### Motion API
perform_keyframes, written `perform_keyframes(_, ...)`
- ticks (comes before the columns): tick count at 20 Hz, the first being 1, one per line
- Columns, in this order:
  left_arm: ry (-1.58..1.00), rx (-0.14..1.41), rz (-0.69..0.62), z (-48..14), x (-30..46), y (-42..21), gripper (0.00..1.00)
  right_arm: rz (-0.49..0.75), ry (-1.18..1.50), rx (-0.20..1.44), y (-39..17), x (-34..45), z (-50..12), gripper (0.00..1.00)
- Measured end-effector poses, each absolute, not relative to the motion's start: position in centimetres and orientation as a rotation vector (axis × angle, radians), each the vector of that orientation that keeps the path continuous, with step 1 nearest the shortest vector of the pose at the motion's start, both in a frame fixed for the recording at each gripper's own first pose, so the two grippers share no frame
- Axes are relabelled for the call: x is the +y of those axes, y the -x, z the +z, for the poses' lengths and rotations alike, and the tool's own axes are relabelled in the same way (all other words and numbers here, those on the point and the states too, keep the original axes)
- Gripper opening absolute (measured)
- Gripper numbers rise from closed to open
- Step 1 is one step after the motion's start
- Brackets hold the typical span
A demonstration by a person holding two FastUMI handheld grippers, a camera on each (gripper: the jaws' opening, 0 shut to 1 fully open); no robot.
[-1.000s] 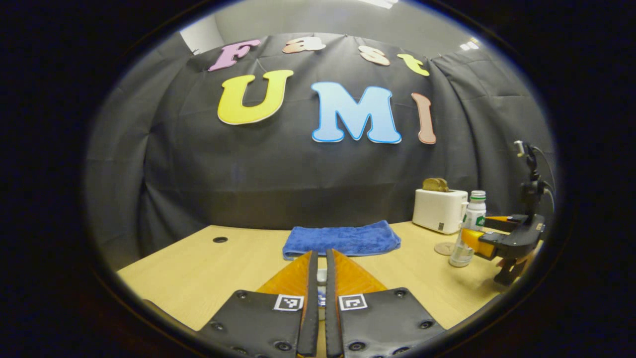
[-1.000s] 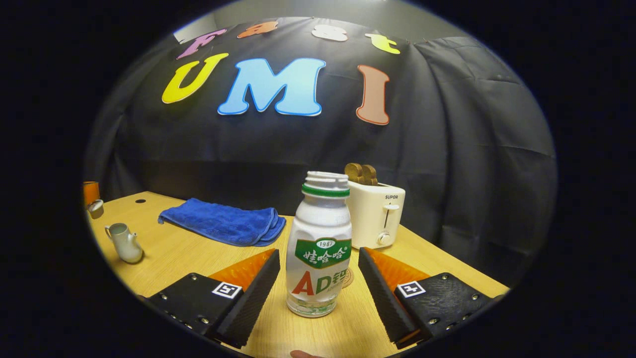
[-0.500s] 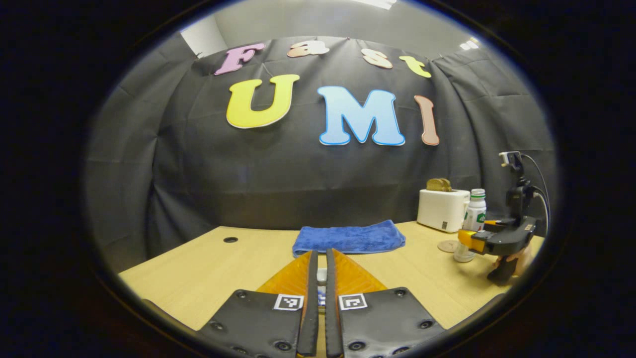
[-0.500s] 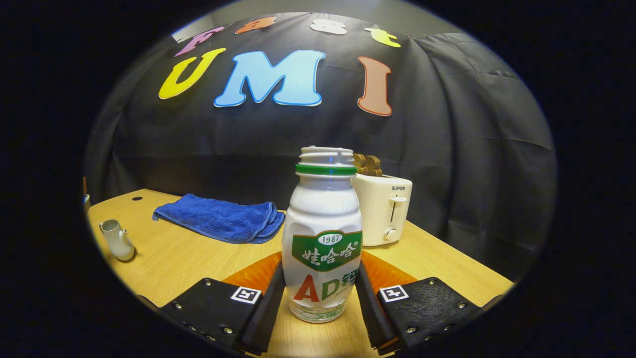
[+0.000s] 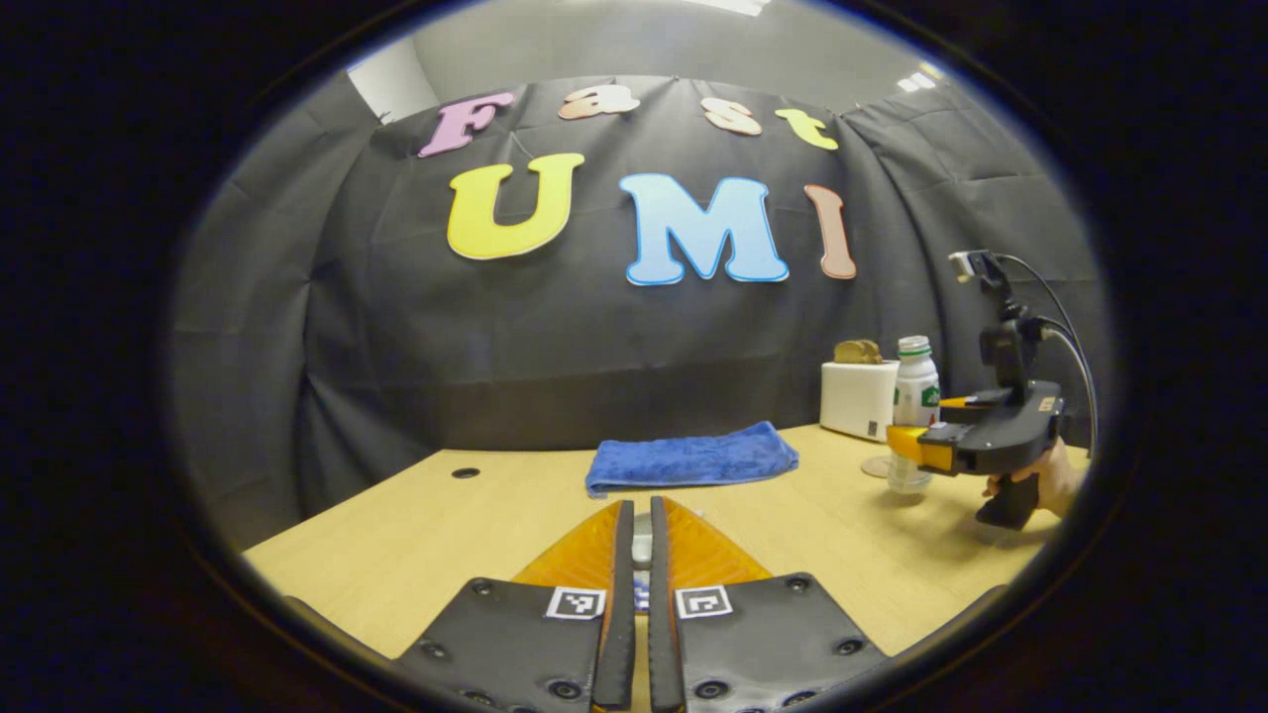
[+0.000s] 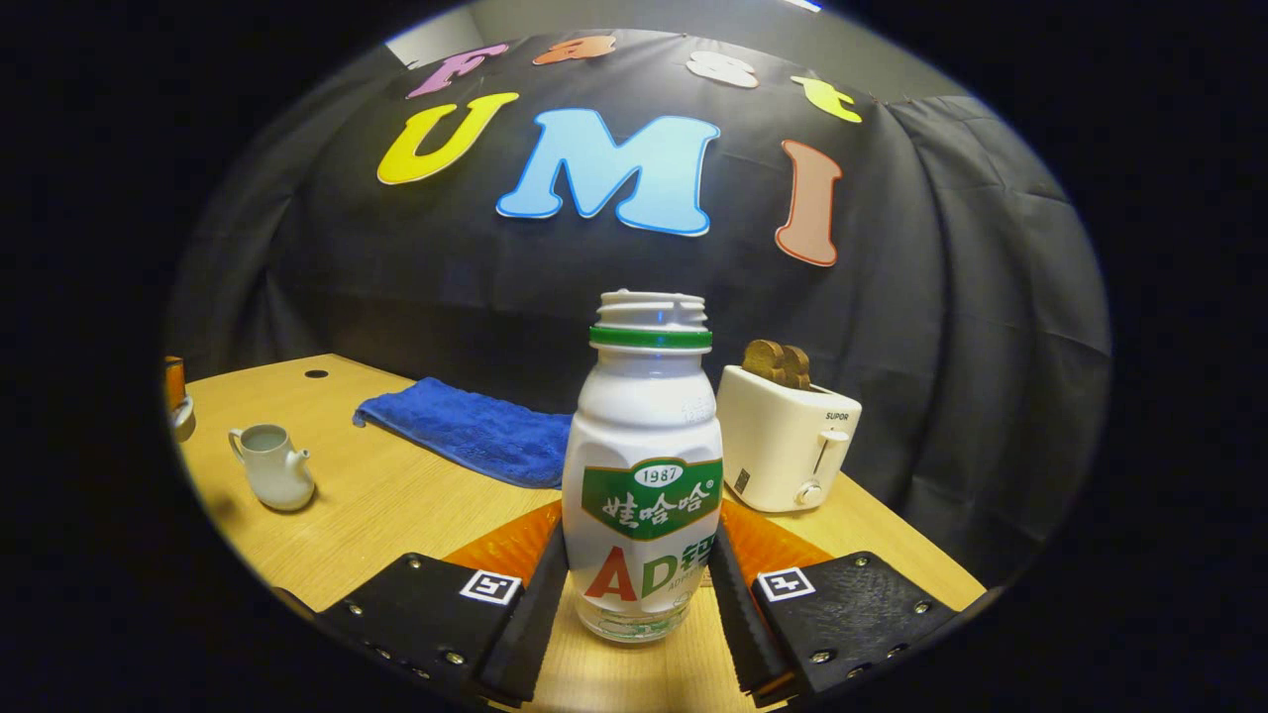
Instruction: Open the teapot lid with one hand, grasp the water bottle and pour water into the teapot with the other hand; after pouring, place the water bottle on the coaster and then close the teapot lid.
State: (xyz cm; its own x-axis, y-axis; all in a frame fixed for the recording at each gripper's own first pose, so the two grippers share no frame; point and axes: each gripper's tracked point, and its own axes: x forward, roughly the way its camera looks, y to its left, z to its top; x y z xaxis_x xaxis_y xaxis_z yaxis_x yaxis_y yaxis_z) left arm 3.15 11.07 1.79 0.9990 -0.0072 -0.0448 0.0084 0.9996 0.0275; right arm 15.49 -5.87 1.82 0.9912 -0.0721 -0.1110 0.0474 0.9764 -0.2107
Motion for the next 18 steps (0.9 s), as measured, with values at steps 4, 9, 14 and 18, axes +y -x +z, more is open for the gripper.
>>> perform_keyframes(4, 0.008, 0.025, -0.058, 2.1, 9.5, -0.7, 0.17, -0.029, 0.325, 0.125, -15.4, -3.6, 2.3, 0.72)
perform_keyframes(9, 0.046, 0.058, -0.099, 0.4, 8.3, 2.3, 0.16, 0.046, 0.510, 0.120, -15.7, 0.5, 2.5, 0.72)
perform_keyframes(14, 0.028, 0.047, -0.082, 0.4, 8.8, 5.0, 0.12, 0.122, 0.708, 0.120, -16.8, 4.6, 1.4, 0.72)
perform_keyframes(18, 0.017, 0.060, -0.069, -0.4, 9.2, 6.2, 0.16, 0.156, 0.844, 0.112, -17.7, 6.7, 0.8, 0.72)
